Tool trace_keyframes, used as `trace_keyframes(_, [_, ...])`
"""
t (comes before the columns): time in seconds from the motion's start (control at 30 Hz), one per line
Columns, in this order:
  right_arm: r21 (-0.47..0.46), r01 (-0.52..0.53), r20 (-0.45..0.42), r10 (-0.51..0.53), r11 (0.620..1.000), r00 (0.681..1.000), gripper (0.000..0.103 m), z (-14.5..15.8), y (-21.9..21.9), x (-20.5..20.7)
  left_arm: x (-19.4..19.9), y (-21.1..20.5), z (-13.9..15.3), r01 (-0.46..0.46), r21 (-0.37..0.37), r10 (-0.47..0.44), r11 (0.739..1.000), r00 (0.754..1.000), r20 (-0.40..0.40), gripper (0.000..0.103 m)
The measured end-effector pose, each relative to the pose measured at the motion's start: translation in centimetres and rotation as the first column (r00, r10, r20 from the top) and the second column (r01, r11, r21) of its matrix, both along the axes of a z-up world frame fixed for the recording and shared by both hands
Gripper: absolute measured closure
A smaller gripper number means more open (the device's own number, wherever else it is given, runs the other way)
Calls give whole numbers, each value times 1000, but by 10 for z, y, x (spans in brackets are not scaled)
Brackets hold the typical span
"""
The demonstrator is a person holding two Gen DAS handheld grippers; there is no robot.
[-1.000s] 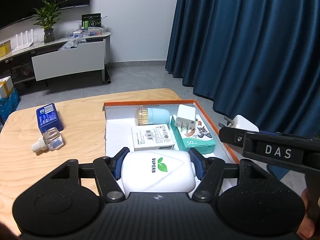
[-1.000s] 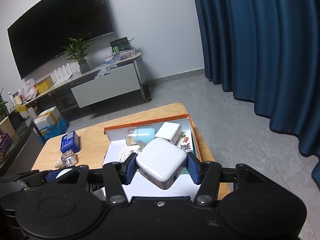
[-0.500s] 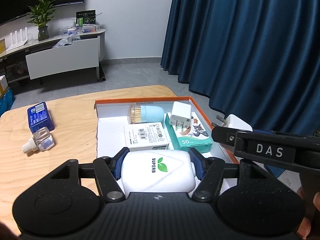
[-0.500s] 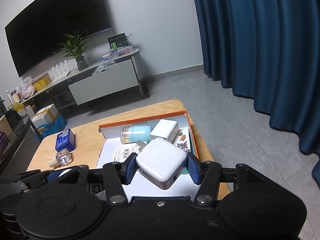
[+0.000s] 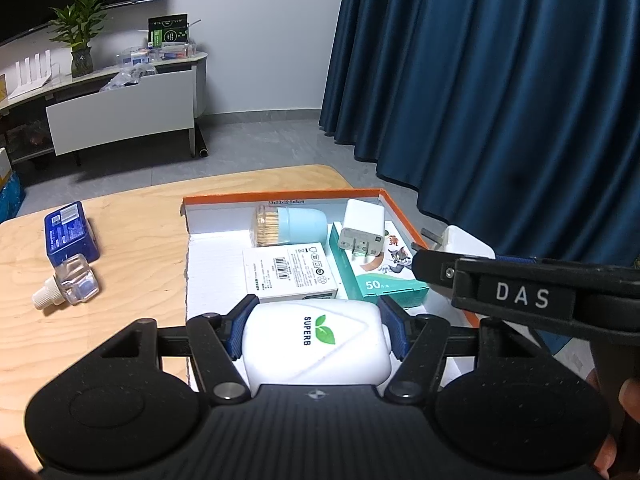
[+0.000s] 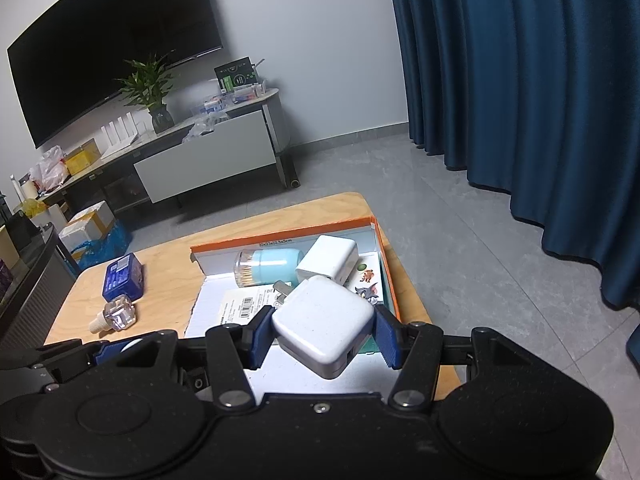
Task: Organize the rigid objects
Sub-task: 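Lower both items into the tray and open both tools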
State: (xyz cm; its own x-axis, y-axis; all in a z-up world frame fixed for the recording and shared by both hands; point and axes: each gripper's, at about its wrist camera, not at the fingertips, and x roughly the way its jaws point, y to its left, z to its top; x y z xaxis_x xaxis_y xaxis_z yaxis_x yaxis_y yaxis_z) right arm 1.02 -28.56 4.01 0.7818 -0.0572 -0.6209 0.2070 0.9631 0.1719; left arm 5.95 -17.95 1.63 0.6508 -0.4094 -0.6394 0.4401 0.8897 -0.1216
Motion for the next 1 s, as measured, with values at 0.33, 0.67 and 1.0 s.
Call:
trace_keyframes(0.33, [13,-4,-13,4,1000,1000,38,-6,-4,15,8,-4,-7,11,7,-11,1000,1000,-14,38])
trace_keyframes(0.67, [25,43,42,-44,999,998,38,3,-17,3,10,-13,-11,44,1,-44,999,999,-19,38])
trace_keyframes(1.0, [24,59,77,-60,998,995,36,14,-16,-11,8,-17,-2,88,-77,-89,993,996,-9,23])
